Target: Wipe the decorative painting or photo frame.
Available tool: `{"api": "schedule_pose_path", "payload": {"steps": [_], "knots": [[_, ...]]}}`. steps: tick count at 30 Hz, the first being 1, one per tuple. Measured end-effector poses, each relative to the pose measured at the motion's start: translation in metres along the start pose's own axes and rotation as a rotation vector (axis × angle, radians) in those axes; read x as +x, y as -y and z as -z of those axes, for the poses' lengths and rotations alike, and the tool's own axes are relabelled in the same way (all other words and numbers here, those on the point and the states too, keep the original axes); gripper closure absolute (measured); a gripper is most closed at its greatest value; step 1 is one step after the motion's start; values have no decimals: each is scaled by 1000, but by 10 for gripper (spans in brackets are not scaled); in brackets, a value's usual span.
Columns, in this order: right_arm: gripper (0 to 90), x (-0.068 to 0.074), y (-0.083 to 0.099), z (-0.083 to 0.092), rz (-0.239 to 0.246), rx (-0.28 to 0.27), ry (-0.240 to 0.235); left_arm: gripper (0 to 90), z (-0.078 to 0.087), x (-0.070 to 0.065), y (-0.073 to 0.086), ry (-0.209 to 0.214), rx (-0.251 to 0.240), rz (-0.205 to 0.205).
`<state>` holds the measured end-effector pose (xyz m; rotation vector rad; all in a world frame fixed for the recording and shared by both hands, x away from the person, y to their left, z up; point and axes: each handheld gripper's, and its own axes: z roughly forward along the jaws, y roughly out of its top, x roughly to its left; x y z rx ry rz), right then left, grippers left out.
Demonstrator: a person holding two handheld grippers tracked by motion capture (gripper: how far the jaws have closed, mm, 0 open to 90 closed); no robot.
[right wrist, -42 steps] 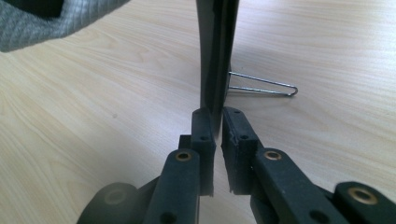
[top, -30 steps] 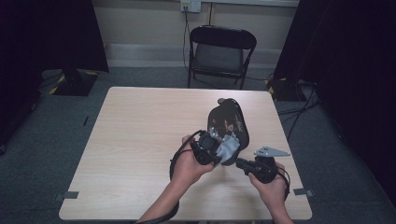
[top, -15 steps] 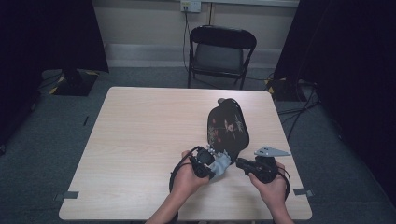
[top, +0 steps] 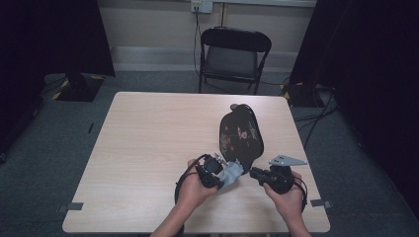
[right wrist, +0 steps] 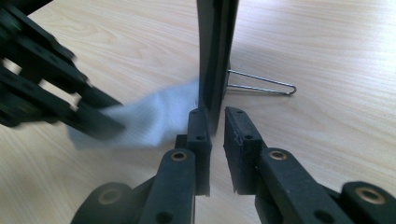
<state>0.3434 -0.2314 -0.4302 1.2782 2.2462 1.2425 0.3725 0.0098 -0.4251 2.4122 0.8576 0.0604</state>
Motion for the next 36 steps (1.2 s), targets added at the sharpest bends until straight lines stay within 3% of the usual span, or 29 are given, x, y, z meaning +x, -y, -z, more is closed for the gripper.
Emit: {"api": "schedule_pose_path", "payload": {"steps": [3,10,16,22,36], "knots": [[799,0,1,-1,-1,1,0,782,20,-1,-10,4,-59,-1],[802,0,1,-2,2,4,3,782,65,-8,-38,-19,-142,-41],[802,0,1,-2,2,8,1,782,86,-21,-56,-25,-191,-83],[803,1,1,-2,1,5,1,782,76,-24,-59,-21,-169,-94],[813,1,0,-2,3,6,0,783,40,-19,-42,-3,-74,-82]]}}
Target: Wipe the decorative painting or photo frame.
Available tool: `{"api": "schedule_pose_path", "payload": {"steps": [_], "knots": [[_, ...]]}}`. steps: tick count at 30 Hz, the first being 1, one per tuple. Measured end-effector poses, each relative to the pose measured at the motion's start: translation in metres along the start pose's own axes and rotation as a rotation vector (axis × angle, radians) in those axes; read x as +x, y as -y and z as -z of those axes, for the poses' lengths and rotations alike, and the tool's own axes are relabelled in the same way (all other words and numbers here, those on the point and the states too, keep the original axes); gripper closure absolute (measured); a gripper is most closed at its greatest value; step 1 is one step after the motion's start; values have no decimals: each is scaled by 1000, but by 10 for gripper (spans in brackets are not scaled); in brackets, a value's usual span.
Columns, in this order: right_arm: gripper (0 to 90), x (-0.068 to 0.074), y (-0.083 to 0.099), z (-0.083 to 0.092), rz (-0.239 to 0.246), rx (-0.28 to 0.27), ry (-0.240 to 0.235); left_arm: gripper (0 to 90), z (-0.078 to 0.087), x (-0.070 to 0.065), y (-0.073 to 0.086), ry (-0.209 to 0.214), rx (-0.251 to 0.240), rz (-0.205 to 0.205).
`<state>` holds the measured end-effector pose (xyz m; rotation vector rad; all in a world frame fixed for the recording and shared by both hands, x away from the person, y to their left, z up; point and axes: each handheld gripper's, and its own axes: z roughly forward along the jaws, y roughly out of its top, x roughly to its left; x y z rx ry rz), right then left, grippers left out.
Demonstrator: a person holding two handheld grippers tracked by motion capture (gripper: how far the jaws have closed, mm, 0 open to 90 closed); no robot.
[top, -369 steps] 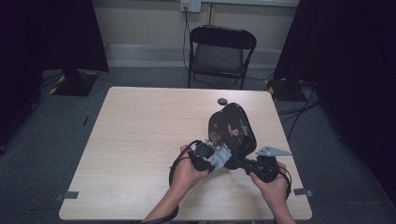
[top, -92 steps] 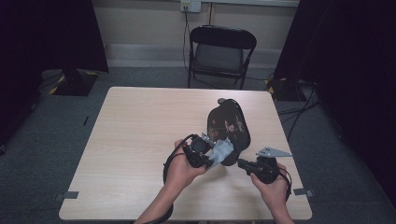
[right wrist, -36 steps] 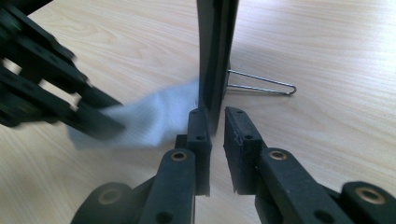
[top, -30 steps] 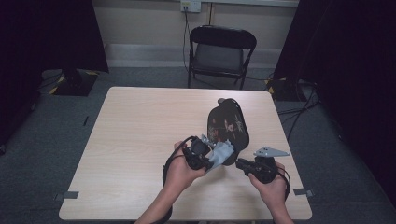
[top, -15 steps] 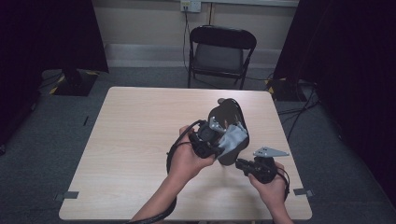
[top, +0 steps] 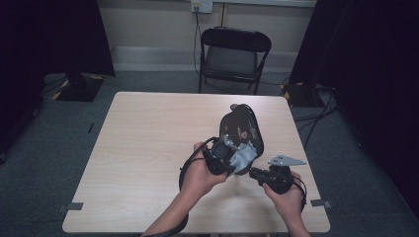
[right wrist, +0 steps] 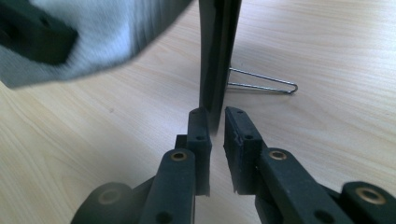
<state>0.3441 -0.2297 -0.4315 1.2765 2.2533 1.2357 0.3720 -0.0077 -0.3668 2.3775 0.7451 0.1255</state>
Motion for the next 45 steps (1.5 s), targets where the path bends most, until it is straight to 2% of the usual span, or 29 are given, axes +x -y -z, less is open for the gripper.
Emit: {"api": "schedule_pose_path", "payload": {"steps": [8,18,25,27,30,33,39,45], "knots": [[824,0,0,-1,1,2,-6,784,-23,6,17,-5,72,12],[826,-1,0,0,1,-1,-10,785,-55,14,39,-12,156,56],[828,-2,0,0,0,2,-12,785,-68,19,52,-9,196,79],[828,-2,0,0,0,3,-12,785,-69,20,55,-5,189,90],[828,-2,0,0,3,3,-12,785,-63,20,54,-4,176,100],[829,-2,1,-2,2,12,-13,784,-48,20,49,-1,147,93],[838,-2,2,-2,9,14,-13,784,-6,15,26,-20,59,54],[840,-2,2,-3,13,17,-15,783,28,4,0,-12,-24,23]]}}
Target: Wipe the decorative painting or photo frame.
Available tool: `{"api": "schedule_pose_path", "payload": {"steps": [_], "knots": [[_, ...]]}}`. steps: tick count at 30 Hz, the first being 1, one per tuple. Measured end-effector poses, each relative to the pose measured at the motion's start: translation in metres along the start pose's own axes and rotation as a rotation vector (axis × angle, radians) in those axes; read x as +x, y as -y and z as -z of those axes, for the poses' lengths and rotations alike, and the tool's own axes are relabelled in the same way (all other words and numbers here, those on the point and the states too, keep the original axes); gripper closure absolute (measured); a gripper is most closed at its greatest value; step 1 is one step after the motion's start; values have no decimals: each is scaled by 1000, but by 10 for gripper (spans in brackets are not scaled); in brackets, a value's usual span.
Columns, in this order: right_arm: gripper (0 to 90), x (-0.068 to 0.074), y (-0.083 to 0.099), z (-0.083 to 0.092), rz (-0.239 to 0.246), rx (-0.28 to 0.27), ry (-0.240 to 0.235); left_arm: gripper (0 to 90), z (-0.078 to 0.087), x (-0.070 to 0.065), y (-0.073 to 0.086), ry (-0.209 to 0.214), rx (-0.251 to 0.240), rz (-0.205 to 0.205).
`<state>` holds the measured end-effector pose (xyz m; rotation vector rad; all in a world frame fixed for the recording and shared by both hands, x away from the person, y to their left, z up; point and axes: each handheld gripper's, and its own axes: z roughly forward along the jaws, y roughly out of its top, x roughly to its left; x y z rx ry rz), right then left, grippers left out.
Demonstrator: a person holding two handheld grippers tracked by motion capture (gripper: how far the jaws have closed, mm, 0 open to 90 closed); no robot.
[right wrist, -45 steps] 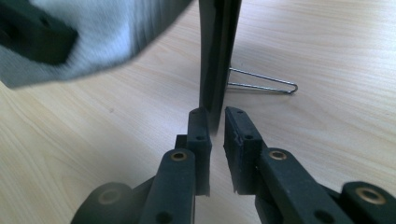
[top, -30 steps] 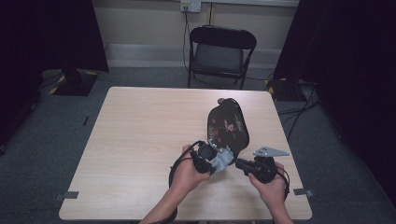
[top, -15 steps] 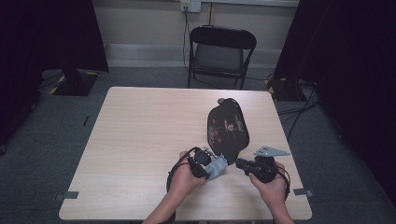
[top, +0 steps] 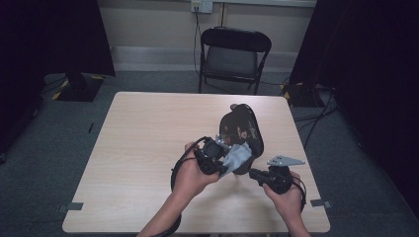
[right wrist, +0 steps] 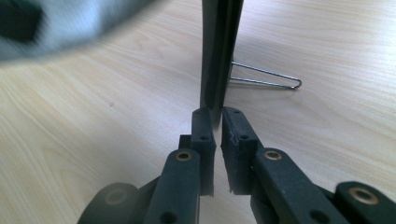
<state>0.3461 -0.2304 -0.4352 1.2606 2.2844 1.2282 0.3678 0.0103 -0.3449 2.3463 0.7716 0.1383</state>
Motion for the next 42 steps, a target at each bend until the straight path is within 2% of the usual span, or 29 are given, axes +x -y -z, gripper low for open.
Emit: {"api": "schedule_pose_path", "payload": {"steps": [7,13,22,30,33,42], "knots": [[846,-1,1,-2,4,7,-3,783,14,-13,-20,6,-42,-55],[848,-2,1,-2,1,9,-3,783,5,-19,-22,7,-23,-77],[850,-2,1,0,2,5,-1,783,-17,-17,-7,5,22,-70],[841,-4,0,2,-5,-4,8,784,-38,-12,9,7,85,-57],[835,-4,0,3,10,0,27,784,-47,-10,15,9,108,-56],[831,-5,-1,6,-2,-10,17,785,-72,-4,33,9,160,-28]]}}
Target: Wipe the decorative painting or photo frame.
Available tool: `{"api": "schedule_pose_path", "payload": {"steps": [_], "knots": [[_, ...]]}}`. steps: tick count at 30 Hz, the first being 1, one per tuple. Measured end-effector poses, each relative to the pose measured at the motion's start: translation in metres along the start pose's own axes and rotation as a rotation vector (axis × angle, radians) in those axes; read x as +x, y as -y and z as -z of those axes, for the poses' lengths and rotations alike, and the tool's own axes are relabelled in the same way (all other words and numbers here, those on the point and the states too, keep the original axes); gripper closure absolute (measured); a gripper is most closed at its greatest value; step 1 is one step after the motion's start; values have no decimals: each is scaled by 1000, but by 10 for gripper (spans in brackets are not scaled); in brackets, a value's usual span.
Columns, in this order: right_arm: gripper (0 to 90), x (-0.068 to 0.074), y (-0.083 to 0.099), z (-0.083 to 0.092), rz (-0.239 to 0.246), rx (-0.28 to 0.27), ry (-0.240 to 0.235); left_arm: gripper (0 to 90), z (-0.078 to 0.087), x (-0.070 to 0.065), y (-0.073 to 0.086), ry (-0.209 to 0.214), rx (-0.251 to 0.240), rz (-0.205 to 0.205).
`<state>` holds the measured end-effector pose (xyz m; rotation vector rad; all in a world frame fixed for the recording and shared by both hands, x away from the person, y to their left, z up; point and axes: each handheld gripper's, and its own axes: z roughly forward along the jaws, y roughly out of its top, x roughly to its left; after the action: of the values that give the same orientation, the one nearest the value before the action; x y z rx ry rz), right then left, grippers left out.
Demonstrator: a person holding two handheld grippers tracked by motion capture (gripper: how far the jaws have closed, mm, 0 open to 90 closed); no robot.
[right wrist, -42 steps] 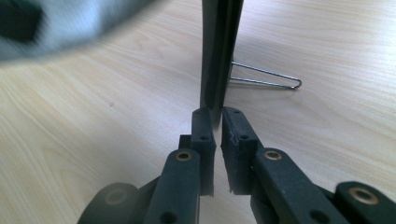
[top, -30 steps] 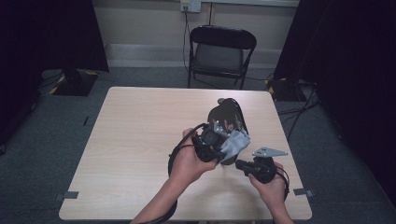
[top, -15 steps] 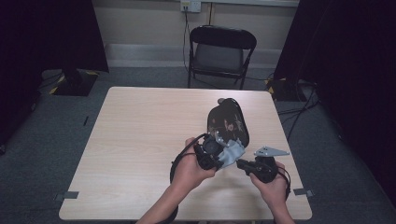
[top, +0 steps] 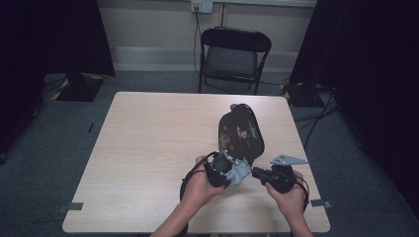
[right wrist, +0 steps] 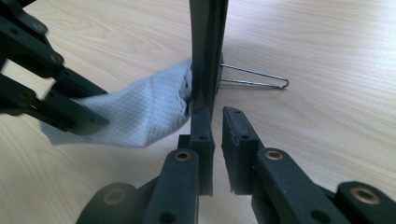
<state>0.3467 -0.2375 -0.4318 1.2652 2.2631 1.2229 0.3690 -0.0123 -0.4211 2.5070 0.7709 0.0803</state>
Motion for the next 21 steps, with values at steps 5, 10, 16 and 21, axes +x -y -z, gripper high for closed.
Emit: {"api": "schedule_pose_path", "payload": {"steps": [5,10,16,21], "knots": [[829,-1,0,2,-4,-5,5,785,-11,5,5,-2,17,24],[826,-2,0,2,-3,-5,8,785,-16,10,11,-2,31,48],[823,-3,0,2,-1,-4,11,785,-21,14,18,1,50,62],[815,-3,0,1,0,-2,12,785,-20,14,24,3,54,70]]}}
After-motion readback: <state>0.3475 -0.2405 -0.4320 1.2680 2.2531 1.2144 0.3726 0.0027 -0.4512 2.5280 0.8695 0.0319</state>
